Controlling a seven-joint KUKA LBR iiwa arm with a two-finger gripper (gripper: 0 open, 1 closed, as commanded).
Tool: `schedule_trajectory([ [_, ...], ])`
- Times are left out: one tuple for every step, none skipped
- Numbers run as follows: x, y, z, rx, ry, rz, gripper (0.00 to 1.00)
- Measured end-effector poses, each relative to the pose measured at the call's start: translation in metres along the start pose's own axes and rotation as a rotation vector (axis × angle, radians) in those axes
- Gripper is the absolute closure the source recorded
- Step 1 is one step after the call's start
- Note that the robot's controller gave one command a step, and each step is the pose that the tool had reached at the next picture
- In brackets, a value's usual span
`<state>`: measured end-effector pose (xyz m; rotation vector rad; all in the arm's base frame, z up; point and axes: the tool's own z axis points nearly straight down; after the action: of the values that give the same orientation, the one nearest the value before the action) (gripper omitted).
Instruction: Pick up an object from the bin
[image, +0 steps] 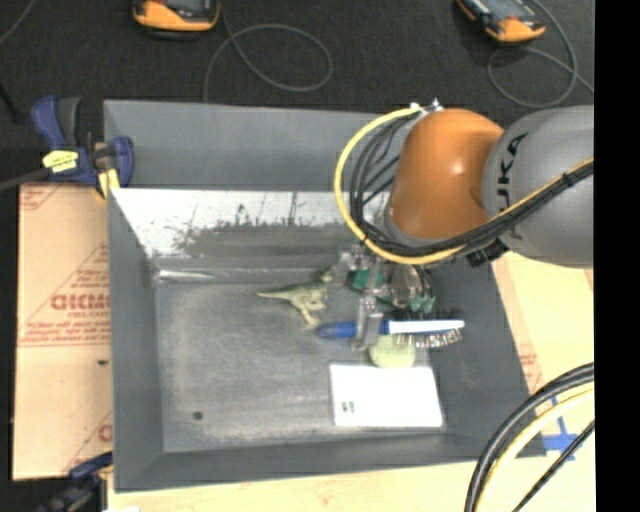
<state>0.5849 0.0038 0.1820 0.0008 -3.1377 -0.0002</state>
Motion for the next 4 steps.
schedule_trajectory([
  [-0.002, 0.000, -0.005, 0.000, -0.008, 0.000, 0.00],
  [-0.004, -0.039, 0.063, 0.002, -0.013, -0.025, 0.00],
  [-0.017, -0.063, 0.072, 0.000, -0.001, -0.133, 0.00],
  [0.001, -0.097, 0.058, 0.000, -0.007, -0.005, 0.00],
])
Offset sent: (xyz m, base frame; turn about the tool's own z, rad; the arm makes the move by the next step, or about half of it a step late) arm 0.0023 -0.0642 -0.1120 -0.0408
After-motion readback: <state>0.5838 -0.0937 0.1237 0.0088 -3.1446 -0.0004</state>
